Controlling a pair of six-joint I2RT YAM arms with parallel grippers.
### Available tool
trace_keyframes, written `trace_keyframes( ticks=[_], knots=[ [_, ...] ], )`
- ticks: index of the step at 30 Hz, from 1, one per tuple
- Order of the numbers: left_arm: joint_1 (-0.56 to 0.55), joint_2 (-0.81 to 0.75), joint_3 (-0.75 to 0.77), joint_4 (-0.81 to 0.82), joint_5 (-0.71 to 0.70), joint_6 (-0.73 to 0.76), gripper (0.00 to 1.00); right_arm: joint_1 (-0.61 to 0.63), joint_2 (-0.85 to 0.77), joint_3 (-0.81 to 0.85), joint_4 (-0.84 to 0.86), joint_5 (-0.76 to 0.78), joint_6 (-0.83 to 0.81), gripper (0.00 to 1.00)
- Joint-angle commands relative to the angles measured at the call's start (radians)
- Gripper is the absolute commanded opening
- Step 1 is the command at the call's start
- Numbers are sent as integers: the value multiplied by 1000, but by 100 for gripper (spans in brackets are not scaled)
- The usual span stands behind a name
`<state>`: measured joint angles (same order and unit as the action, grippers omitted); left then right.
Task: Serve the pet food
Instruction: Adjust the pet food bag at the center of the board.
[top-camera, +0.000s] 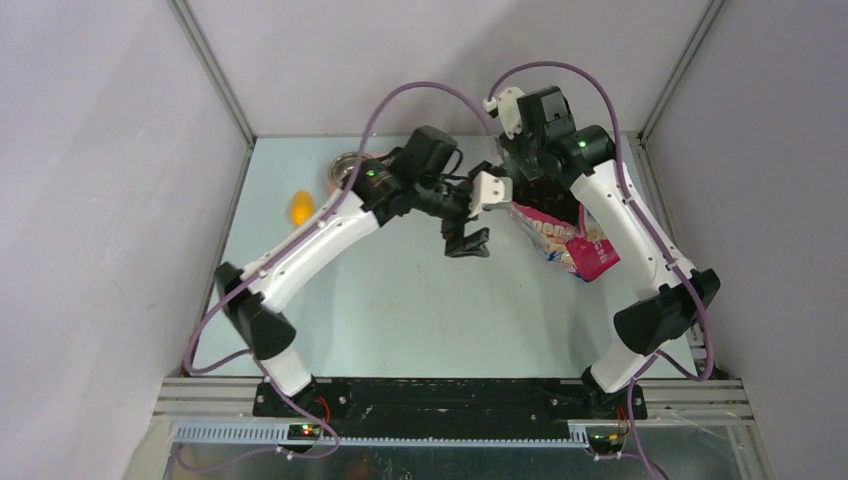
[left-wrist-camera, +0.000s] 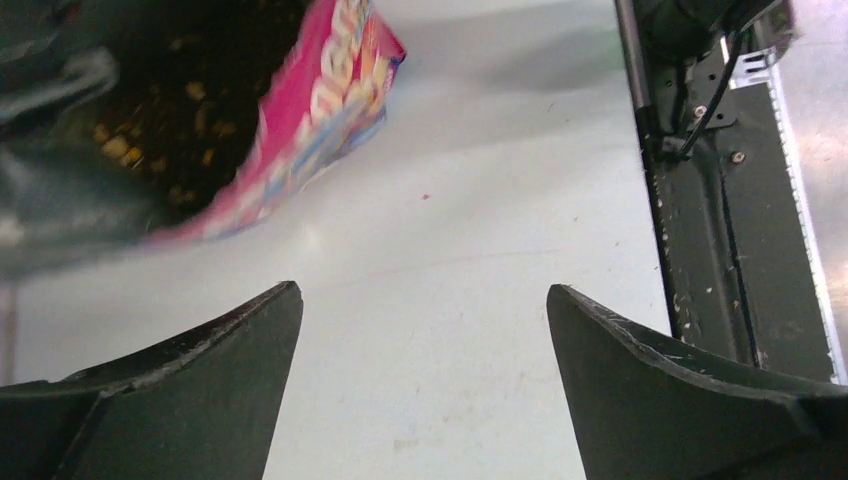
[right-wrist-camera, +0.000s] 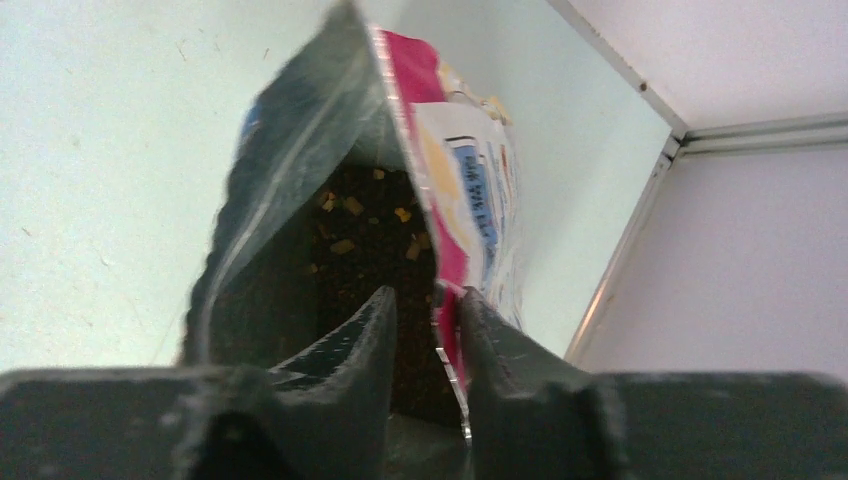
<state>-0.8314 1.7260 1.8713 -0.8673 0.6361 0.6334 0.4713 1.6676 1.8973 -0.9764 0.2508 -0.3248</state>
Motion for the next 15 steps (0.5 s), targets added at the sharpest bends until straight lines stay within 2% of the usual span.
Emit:
trace_keyframes(
  ticks=[1, 3, 6, 12, 15],
  knots=[
    [78, -174, -99, 60, -64, -59, 100, 8, -56, 16, 34, 16, -12, 37],
    [138, -246, -179, 100, -74, -81, 100, 9, -62, 17, 43, 27, -18, 45],
    [254, -382, -331, 156, -91, -113, 100, 7, -69, 21, 51, 34, -25, 51],
    [480, -590, -576, 249, -212, -139, 100, 17, -92, 30, 117, 120, -49, 67],
    [590, -647, -670, 317, -256, -182, 100, 20, -118, 26, 168, 147, -54, 73]
  ],
)
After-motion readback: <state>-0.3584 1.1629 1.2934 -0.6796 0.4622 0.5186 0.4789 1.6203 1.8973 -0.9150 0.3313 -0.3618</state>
